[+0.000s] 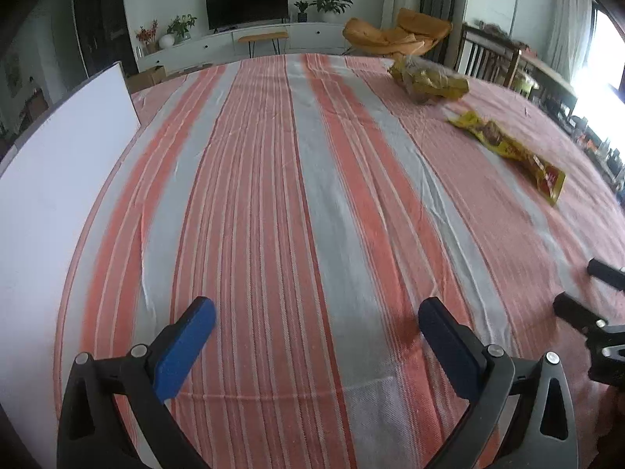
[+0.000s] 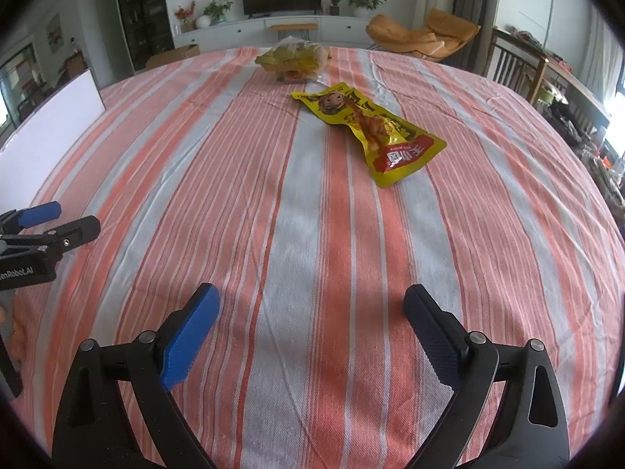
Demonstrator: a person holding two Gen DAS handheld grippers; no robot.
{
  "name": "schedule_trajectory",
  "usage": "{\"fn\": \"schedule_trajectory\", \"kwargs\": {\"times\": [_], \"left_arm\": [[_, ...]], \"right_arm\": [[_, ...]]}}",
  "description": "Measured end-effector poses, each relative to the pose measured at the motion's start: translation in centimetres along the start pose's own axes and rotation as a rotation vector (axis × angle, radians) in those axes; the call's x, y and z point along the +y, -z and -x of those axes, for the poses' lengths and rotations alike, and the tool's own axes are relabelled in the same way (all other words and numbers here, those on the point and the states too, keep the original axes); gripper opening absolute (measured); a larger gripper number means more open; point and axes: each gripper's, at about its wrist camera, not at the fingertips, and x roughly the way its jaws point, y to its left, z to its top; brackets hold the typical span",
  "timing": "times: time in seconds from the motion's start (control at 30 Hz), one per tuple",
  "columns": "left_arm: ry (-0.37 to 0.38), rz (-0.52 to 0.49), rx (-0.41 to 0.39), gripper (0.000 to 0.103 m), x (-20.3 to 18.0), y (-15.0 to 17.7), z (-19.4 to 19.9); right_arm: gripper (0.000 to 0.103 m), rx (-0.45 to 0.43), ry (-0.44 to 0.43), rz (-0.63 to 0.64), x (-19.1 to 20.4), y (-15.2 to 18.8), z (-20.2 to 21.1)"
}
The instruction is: Organize snacks
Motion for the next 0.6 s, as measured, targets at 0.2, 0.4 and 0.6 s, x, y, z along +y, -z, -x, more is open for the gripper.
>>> {"fn": "schedule_trajectory", "kwargs": {"times": [0.2,0.4,0.6], "left_arm": [[0.005,-0.003,-0.001,0.103,0.1,0.1,0.3],[0.007,-0.002,-0.001,0.103,0.1,0.1,0.3],[0.007,-0.002,-0.001,0.103,0.1,0.1,0.3]], "right_arm": [[0.097,-0.097,-0.076,-0.072,-1.6,0.1,1.0],[0.097,-0.169,-0.039,-0.176,-6.8,-3.3,1.6],[0.097,-0.009,-0.018,0.137,-5.0,-11.0,-4.2]]}}
